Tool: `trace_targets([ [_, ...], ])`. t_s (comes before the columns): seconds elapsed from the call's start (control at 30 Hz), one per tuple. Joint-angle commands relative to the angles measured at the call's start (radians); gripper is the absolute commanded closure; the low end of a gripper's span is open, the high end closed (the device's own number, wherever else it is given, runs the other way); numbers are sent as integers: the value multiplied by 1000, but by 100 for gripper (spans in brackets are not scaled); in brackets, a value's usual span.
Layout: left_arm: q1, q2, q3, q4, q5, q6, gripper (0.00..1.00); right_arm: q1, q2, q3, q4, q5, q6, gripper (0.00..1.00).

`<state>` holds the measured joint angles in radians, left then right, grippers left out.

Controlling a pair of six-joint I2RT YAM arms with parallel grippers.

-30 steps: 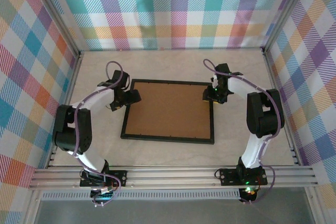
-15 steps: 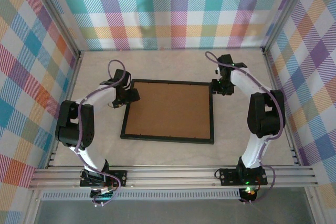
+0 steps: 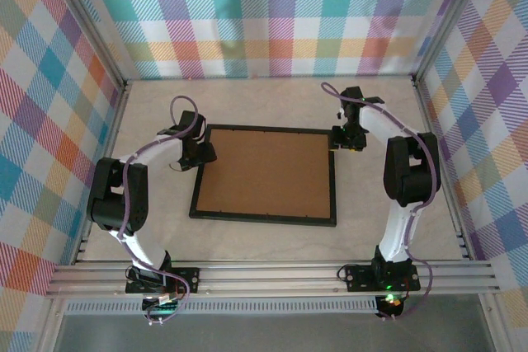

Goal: Put the photo into the frame

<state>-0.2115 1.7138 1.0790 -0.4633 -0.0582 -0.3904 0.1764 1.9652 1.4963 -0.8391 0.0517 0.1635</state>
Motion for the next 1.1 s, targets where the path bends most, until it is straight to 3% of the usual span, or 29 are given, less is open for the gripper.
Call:
trace_targets([
  [0.0,8,0,-23,14,-3,10,40,-5,25,20,-12,-29,9,44],
  [0.63,7,44,-22,9,-27,23,55,0,87,30,1,-91,39,46],
  [1.07,-3,73,-60,66,45,10,58,91,199,77,-73,-14,57,46],
])
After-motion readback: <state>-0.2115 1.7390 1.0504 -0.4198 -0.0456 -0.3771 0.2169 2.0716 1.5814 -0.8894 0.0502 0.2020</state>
